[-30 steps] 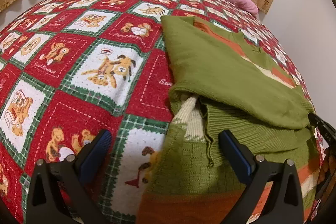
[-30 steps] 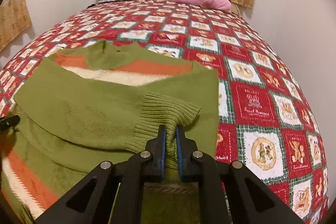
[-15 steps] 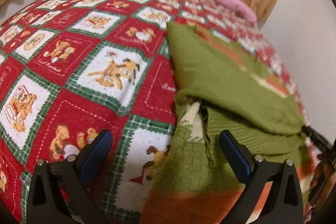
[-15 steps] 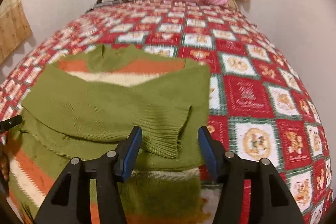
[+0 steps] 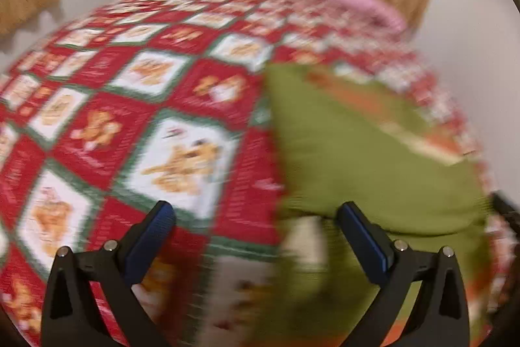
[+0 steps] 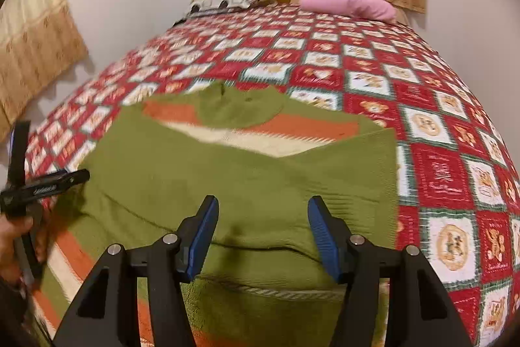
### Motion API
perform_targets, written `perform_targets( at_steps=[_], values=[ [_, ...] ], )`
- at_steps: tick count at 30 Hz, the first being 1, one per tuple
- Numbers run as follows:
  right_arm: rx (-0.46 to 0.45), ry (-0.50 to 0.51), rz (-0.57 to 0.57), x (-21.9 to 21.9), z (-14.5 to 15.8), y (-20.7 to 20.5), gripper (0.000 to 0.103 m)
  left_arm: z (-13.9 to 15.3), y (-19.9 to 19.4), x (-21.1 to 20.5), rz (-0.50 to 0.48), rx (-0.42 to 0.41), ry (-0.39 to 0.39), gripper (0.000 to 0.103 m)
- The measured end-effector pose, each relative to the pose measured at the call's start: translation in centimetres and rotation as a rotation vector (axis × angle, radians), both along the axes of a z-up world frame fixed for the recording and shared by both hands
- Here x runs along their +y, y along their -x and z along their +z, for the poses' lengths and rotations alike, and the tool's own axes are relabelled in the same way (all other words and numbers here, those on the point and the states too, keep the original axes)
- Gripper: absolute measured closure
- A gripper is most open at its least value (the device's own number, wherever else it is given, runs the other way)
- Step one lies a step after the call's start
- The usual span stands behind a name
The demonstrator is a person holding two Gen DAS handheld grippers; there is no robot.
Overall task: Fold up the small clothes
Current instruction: 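Fold the sweater side edge inward with the right tool, then open it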
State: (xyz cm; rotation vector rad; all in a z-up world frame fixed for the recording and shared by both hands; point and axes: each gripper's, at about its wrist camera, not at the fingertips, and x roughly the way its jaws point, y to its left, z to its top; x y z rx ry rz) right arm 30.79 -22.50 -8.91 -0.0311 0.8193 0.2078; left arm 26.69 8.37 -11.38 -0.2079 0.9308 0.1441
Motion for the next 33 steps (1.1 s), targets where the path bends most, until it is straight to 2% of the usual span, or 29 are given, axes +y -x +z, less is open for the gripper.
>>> perform_targets(
  at_steps=[1,3,5,7,12,15,18,22,25,27,30,31,32,33],
  values=[
    [0.006,0.004,0.013,0.3,-0.4,0.0,0.045,-0.7,-0.2,0.7,0.029,0.026,-0.004,0.000],
    [0.004,0.006,0.024,0.5,-0.6,0.3,0.045,-0.8,0.2,1.7,0.046,0.007,0.041,0.000],
    [0.001,0.003,0.022,0.4,-0.8,0.5,0.045,-0.8,0.4,1.4,0.049,0.022,-0.010,0.000],
    [-0.003,-0.011,0.010,0.1,-0.8,0.6,0.045,-0.8,0.8,1.9,0.100,0.005,-0.005,0.000],
    [-0.022,-0.021,-0.002,-0.7,0.0,1.2,0.044,-0.8,1.2,2.5,0.128,0.006,0.014,0.000],
    [-0.043,-0.025,0.007,-0.8,0.6,1.6,0.043,-0.1,2.6,2.2,0.118,-0.023,0.038,0.000],
    [-0.053,-0.025,0.005,-1.0,0.8,1.5,0.040,1.8,4.6,2.6,0.124,-0.109,0.083,0.000],
    [-0.025,-0.035,-0.011,-0.9,0.3,0.4,0.040,4.3,3.4,1.7,0.086,-0.161,0.075,0.000],
    [0.000,-0.042,-0.008,-0.3,0.0,-0.6,0.040,4.3,0.1,0.1,0.033,-0.121,0.051,0.000],
    [0.049,-0.064,0.005,0.1,-0.5,-1.7,0.040,3.2,-1.8,-0.6,0.017,-0.069,0.027,0.000],
    [0.119,-0.093,-0.009,-0.2,-1.7,-3.1,0.040,0.3,-4.2,-1.4,0.053,0.052,-0.131,0.000],
    [0.132,-0.094,-0.013,-0.3,-2.0,-3.2,0.040,-0.6,-4.3,-0.6,0.051,0.069,-0.096,0.000],
    [0.135,-0.090,-0.021,-0.3,-2.3,-3.1,0.040,-1.0,-4.0,0.4,0.064,0.061,-0.027,0.000],
    [0.128,-0.083,-0.027,-0.3,-2.3,-2.8,0.040,-1.0,-3.5,1.3,0.076,0.051,0.003,0.000]
  ],
)
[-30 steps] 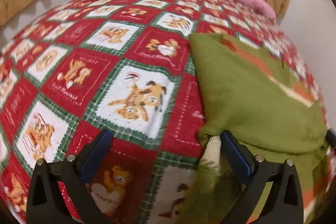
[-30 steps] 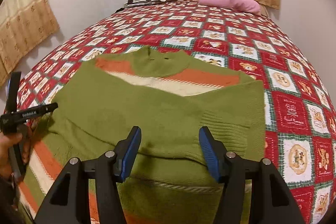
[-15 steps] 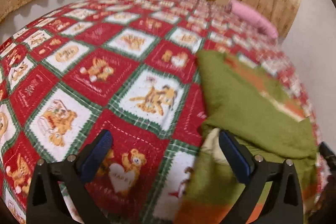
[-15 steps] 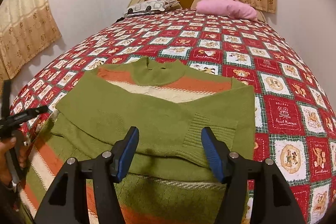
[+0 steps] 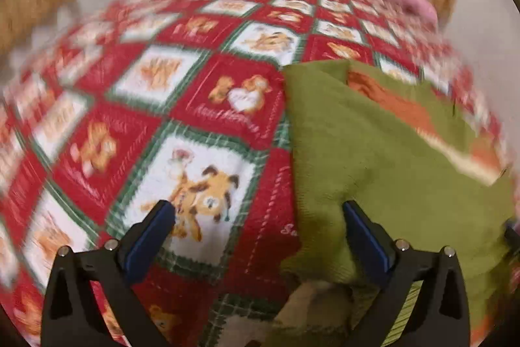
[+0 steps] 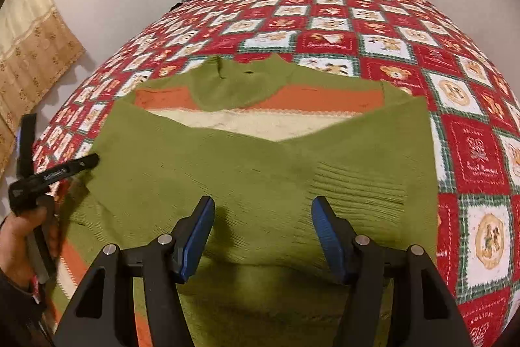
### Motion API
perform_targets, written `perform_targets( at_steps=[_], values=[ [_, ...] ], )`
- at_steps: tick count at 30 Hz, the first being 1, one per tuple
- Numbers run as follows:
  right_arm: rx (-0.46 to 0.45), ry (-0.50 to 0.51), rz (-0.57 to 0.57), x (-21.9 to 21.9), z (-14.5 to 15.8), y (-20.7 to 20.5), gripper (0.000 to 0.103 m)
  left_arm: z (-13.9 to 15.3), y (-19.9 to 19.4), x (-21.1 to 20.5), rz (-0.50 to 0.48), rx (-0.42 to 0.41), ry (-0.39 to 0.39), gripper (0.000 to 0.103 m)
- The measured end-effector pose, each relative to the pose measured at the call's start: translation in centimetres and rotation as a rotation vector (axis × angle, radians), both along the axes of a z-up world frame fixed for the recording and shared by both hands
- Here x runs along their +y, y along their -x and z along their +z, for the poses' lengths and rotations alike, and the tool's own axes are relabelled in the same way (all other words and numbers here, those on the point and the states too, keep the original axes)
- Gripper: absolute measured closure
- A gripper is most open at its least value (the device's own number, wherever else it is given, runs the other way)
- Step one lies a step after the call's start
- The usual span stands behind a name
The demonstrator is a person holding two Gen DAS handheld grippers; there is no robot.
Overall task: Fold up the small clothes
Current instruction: 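Fold the sweater side edge inward with the right tool, then open it, then move both tools to the ribbed hem of the striped sweater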
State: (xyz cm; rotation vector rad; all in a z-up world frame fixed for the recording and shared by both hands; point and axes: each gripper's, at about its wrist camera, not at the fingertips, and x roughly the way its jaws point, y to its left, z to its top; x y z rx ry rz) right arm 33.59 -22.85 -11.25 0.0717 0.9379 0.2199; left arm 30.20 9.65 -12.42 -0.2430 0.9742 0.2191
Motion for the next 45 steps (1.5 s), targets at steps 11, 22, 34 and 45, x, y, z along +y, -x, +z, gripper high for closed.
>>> perform_targets(
  at_steps=[11,22,34,45],
  values=[
    [-0.005,0.031,0.036,1.8,-1.2,0.9,0.040,0.0,0.9,0.7,0.049,-0.033,-0.016,0.000],
    [-0.054,0.000,-0.011,0.0,2.6,6.6,0.037,2.4,5.7,-0.4,-0.108,-0.109,0.031,0.000],
    [0.004,-0.070,-0.088,-2.1,3.3,14.4,0.037,3.6,13.0,-3.0,-0.308,-0.126,0.061,0.014],
    [0.018,0.023,-0.042,0.3,2.9,20.6,0.037,3.2,20.0,-2.1,-0.332,-0.113,0.116,0.015]
  ],
)
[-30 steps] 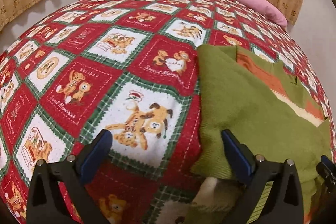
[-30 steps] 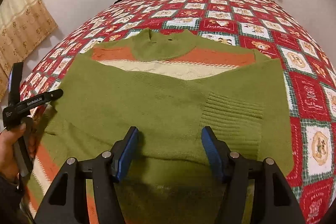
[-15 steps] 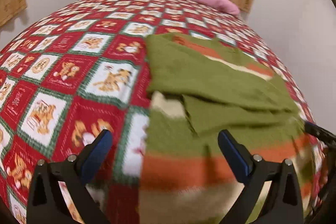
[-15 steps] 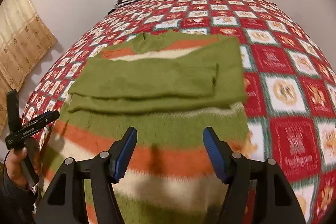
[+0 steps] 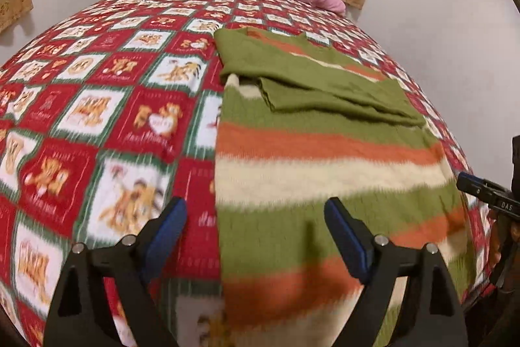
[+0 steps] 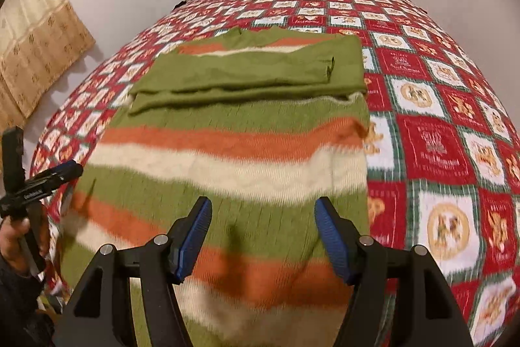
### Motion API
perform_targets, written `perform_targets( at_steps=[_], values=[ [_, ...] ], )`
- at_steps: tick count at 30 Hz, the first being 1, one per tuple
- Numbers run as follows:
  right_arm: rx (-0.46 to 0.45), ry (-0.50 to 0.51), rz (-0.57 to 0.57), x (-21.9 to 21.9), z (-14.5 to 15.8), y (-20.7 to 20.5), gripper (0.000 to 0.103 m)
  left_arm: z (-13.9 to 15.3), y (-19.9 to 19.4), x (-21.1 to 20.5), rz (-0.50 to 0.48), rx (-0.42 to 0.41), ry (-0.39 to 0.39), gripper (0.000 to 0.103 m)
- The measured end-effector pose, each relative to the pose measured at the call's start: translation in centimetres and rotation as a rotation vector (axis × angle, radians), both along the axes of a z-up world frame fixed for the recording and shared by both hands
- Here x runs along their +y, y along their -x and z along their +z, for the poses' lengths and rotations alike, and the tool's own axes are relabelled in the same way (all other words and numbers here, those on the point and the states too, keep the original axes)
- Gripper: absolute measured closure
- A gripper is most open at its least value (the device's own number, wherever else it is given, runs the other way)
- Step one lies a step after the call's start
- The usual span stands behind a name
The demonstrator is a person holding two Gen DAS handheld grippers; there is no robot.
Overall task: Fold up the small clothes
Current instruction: 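Move both tools to the ribbed hem of the striped sweater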
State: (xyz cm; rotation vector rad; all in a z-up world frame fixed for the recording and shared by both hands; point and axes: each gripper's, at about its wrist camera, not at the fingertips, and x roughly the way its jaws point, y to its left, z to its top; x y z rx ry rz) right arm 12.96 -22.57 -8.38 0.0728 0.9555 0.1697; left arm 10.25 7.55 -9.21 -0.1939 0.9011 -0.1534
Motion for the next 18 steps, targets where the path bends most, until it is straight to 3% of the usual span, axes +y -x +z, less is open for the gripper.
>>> perform_targets(
  at_steps=[8,11,18],
  values=[
    [-0.020,0.075,0.057,2.6,-0.6,4.5,0.037,-1.0,4.5,0.5,-0.020,0.019,0.043,0.025],
    [-0.036,0.075,0.053,3.1,-0.8,5.9,0.037,-1.4,5.8,0.4,-0.039,0.019,0.080,0.035],
    [-0.050,0.080,0.067,4.2,-1.4,8.5,0.037,-1.8,8.8,-0.4,-0.042,0.035,0.077,0.038]
  ],
)
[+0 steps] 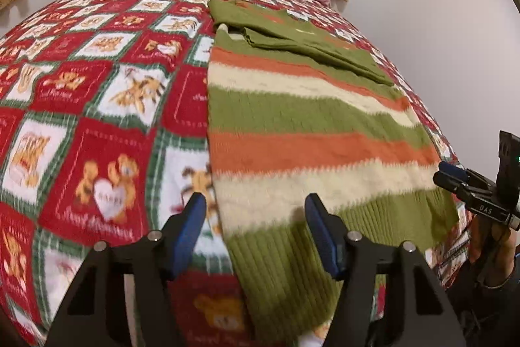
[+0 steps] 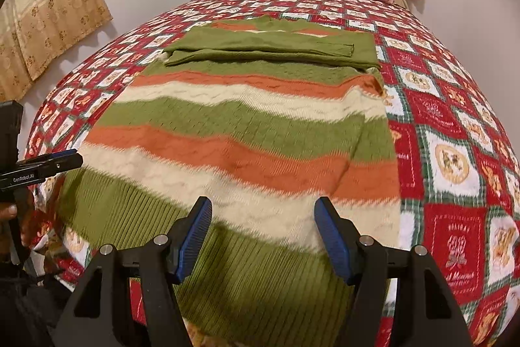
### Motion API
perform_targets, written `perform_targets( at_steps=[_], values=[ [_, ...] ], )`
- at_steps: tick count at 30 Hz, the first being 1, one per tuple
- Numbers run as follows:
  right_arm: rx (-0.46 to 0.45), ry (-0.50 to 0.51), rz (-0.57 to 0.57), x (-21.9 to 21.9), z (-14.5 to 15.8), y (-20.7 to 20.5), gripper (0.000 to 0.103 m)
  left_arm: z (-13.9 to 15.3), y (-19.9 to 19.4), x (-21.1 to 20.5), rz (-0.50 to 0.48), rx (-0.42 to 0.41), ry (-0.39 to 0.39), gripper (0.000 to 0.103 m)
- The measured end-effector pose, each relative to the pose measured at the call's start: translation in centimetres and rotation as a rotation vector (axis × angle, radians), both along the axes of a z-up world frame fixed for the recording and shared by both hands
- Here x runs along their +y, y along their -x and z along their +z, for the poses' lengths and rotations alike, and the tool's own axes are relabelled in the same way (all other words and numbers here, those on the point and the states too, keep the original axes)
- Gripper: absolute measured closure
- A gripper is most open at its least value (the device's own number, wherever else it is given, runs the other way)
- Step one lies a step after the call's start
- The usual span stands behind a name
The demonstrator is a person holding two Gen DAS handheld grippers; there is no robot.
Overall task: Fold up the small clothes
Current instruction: 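Move both tools to the ribbed hem of the striped sweater, then close both tools on the ribbed sweater hem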
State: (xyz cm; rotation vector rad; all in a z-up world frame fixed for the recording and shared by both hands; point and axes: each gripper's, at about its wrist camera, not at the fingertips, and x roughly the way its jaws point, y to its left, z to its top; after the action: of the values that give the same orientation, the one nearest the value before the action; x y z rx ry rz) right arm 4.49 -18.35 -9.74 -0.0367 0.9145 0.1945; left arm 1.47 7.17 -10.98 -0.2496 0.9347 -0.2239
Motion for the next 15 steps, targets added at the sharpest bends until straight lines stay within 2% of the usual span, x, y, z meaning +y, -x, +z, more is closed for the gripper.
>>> perform_targets(
  at_steps=[8,10,13,14,15],
  values=[
    [-0.019,-0.046,-0.044,-0.9,-0.1,1.8,0.036,-0.4,1.8,-1.4,-0.026,0.013,0.019,0.042],
    [-0.025,-0.056,-0.056,-1.2,0.0,2.2,0.036,-0.5,2.3,-1.7,-0.017,0.009,0.011,0.047],
    [-0.026,-0.064,-0.072,-1.8,-0.1,2.6,0.036,-0.6,2.8,-2.3,-0.015,0.006,-0.028,0.060],
    [-0.026,-0.062,-0.081,-2.1,-0.1,2.7,0.036,-0.6,2.9,-2.3,-0.010,0.009,-0.037,0.073],
    [-0.027,-0.060,-0.091,-2.4,0.0,2.9,0.036,-0.6,2.9,-2.3,-0.014,0.012,-0.035,0.090]
  ],
)
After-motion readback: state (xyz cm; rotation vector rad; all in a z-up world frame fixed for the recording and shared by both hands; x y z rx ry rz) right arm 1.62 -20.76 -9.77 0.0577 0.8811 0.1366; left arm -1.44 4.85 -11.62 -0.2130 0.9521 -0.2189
